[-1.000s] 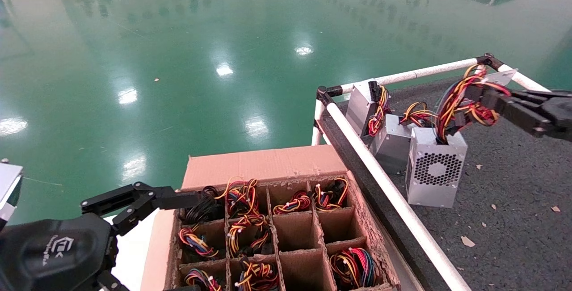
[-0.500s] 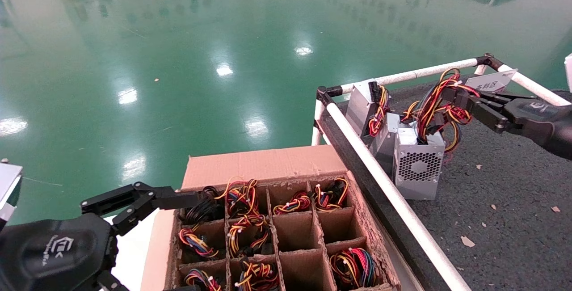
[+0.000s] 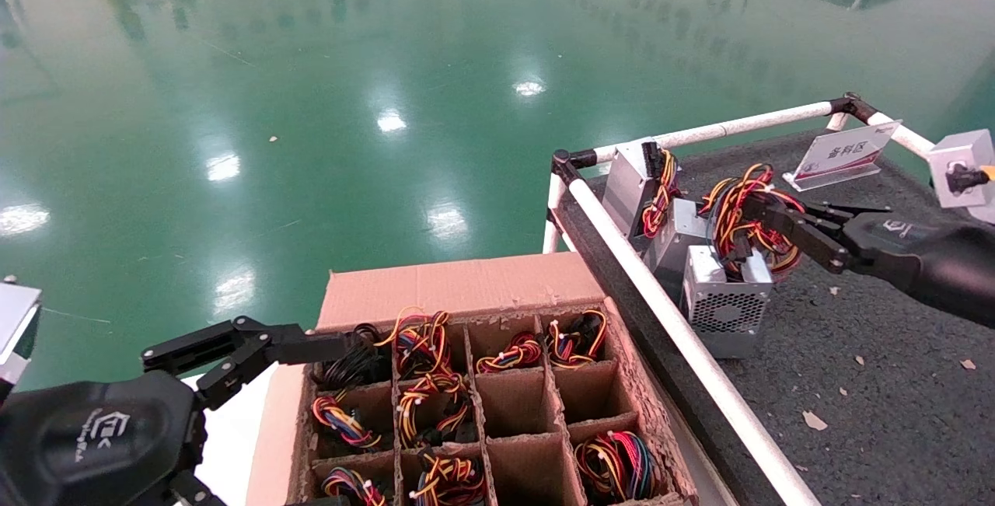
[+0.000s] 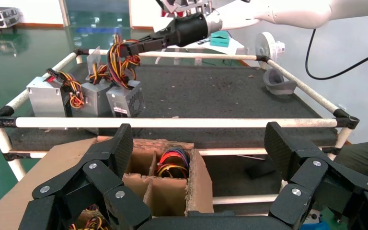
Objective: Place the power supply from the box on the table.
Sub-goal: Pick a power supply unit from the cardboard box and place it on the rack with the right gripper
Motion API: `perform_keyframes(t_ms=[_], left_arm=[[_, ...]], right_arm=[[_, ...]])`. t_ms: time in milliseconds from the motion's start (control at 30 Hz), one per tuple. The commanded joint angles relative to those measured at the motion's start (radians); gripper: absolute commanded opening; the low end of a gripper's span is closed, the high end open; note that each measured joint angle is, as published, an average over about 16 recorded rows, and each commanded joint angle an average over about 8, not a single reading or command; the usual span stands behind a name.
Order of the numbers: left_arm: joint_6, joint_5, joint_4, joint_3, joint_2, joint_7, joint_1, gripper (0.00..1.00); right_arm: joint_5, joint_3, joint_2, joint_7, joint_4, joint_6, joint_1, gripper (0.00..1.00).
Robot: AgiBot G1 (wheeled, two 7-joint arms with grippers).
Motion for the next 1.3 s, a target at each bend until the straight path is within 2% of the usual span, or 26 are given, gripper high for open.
perform_keyframes(t_ms=[33,100,133,333,400,1300], left_arm=[[0.000,0.000,0.000,0.000,0.000,0.000,0.000,1.00],[0.000,0.000,0.000,0.000,0.000,0.000,0.000,1.00],[0.000,0.000,0.000,0.000,0.000,0.000,0.000,1.00],[0.000,0.000,0.000,0.000,0.000,0.000,0.000,1.00],[0.000,0.000,0.000,0.000,0.000,0.000,0.000,1.00],[0.000,0.000,0.000,0.000,0.000,0.000,0.000,1.00]], right_arm=[[-0.006,-0.003,-0.002,-0.014,-0.014,-0.003,0.004,0.00],[-0.013,-0.007,-0.003,-0.027,-0.027,-0.003,0.009,0.04],[-0.016,-0.010,-0.004,-0.033,-0.032,-0.003,0.011,0.10],[-0.037,-0.022,-0.008,-0.064,-0.057,0.001,0.023,0.84],[-0.040,-0.024,-0.009,-0.069,-0.063,0.001,0.026,1.00],[-0.042,-0.025,-0.007,-0.071,-0.059,0.001,0.026,1.00]])
